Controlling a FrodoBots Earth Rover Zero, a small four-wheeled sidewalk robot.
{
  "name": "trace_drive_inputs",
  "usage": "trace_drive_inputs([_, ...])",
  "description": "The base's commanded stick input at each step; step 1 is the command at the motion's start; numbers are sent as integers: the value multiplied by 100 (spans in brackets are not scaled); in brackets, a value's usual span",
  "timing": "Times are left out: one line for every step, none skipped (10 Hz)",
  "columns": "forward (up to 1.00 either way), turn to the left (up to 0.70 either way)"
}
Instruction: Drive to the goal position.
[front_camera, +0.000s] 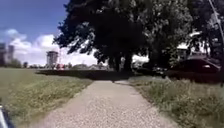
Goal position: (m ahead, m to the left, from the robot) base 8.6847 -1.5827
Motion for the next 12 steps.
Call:
trace_drive_inputs([70, 0])
trace_drive_inputs([70, 0])
trace_drive_inputs([70, 0])
trace_drive_inputs([70, 0])
trace_drive_inputs([70, 0])
trace_drive_inputs([70, 0])
trace_drive_inputs([70, 0])
trace_drive_inputs([70, 0])
trace_drive_inputs([70, 0])
trace_drive_inputs([70, 0])
trace_drive_inputs([70, 0])
trace_drive_inputs([70, 0])
